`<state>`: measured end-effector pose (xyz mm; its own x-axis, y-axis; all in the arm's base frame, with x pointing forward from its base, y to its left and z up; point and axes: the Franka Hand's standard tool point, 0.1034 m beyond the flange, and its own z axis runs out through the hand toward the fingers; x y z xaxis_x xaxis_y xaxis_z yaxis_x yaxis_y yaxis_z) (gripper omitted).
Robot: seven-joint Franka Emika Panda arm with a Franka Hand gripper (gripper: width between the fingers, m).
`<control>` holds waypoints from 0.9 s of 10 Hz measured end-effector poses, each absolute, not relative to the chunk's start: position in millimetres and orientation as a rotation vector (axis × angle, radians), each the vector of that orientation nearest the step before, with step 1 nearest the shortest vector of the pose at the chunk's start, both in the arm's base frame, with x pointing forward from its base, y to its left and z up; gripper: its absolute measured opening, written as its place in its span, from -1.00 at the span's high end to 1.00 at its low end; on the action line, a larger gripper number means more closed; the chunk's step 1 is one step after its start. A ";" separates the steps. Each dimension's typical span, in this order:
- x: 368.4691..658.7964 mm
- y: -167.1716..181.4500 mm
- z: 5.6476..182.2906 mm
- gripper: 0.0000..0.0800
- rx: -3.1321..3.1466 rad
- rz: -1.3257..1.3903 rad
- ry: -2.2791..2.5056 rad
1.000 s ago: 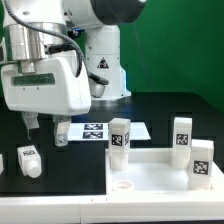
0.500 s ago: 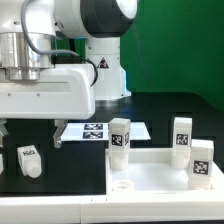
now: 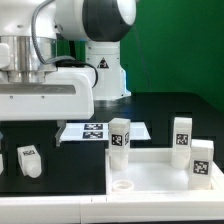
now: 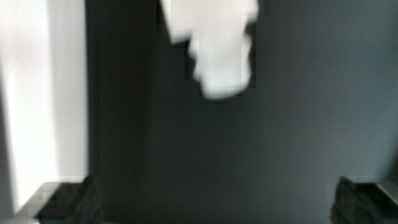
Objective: Assemble square table
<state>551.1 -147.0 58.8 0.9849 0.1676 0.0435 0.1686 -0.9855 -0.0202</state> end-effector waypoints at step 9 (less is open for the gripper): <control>509.9 -139.4 14.2 -0.62 -3.045 0.175 -0.356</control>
Offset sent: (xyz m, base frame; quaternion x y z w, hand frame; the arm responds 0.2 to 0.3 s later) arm 0.0000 0.0000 0.0000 0.0000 0.0000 -0.1938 0.9810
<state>509.9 -139.4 14.2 0.9667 0.2336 -0.1046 0.2255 -0.9706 -0.0838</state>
